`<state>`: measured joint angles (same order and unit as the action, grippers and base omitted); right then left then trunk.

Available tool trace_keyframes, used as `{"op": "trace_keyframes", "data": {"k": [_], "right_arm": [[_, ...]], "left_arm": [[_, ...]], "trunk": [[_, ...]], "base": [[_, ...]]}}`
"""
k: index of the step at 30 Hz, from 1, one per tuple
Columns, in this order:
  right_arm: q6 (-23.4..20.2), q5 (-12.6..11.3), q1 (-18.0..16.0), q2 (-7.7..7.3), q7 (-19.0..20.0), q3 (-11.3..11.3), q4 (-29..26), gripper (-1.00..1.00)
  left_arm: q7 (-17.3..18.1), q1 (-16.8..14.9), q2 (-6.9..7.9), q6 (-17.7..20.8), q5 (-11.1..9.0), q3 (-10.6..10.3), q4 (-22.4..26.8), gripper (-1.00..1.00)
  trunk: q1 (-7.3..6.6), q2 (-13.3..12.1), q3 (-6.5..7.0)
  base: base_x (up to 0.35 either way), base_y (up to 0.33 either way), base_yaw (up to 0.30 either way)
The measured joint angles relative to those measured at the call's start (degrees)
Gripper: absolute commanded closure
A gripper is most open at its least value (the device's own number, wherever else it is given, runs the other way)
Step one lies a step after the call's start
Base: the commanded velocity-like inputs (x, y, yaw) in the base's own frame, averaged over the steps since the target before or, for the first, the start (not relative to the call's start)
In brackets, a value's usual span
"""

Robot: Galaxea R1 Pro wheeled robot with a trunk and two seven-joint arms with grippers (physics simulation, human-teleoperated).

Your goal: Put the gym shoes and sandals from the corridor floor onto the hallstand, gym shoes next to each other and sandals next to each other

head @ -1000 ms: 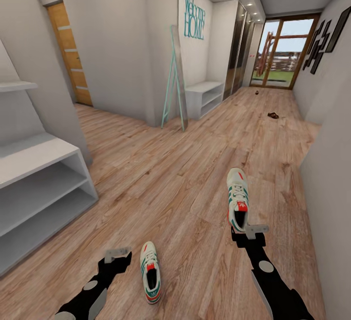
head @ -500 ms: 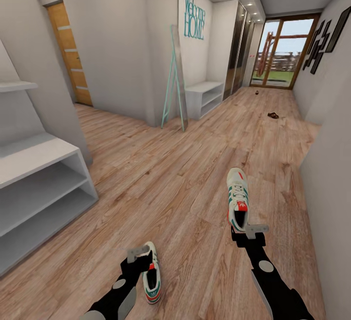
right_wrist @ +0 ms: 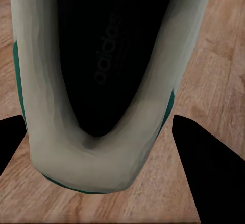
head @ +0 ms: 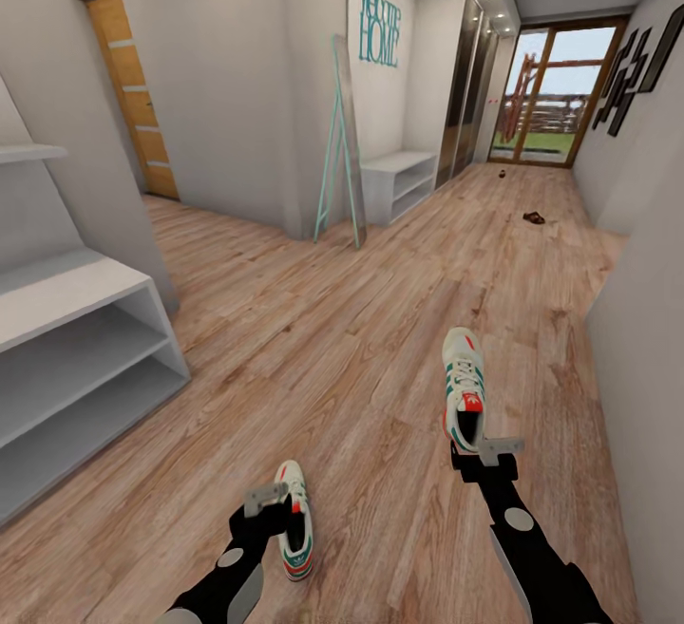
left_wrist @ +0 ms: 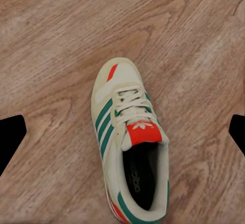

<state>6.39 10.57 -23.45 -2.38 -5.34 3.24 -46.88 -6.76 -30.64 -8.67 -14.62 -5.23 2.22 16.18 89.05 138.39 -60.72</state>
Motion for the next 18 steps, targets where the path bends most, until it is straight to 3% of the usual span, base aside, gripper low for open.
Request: {"op": "trace_keyframes", "data": {"k": [5,18], "right_arm": [[-0.01,0.01,0.0,-0.01,0.0,0.05,-0.02,1.0],[0.0,0.02,-0.05,-0.04,-0.03,-0.02,-1.16,1.0]], "left_arm": [[-0.12,-0.01,0.01,-0.01,0.03,-0.03,0.15,-1.0],[-0.13,0.16,0.09,-0.02,0.0,-0.11,0.65,-1.0]], "trunk": [[0.88,1.62,-1.16],[0.88,1.62,-1.34]], "base": [[0.0,0.0,-0.109],[0.0,0.0,-0.017]]}}
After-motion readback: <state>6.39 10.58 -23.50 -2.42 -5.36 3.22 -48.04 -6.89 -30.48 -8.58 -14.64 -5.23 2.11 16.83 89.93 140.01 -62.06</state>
